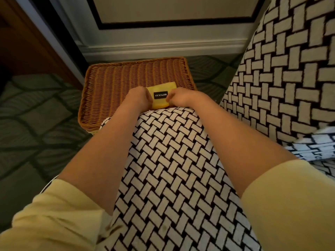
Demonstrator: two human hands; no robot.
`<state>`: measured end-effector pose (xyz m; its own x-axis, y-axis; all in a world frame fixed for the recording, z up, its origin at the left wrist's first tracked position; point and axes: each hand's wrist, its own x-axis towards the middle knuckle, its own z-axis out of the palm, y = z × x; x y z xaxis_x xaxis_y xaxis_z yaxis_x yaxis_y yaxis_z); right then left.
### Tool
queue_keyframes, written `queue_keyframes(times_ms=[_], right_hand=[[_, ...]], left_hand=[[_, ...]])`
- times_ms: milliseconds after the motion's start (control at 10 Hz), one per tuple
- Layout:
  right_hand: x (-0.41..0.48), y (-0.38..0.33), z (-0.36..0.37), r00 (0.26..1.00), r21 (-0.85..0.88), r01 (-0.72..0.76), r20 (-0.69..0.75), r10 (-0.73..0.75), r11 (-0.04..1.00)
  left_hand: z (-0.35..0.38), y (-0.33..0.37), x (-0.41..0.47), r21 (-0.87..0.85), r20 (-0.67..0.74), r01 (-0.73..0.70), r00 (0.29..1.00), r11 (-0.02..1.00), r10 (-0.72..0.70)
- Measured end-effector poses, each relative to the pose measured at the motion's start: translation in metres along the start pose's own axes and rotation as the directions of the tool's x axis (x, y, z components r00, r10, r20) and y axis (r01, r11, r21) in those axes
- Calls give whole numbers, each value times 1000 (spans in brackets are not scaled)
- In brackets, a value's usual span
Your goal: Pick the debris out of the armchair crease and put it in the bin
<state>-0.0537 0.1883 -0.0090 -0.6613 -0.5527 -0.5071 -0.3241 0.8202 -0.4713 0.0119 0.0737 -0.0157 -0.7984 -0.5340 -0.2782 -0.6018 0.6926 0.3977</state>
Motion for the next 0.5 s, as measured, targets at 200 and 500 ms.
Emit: queue_keyframes(times_ms=[200,500], right_hand=[[2,4,4,990,25,-42,-130,45,999],[-60,8,8,852,120,105,-523,-27,987]], left_hand=[[-1,-4,-4,-68,-13,-27,1000,997,26],[-4,9,-60,-95,-159,-101,984,990,85]])
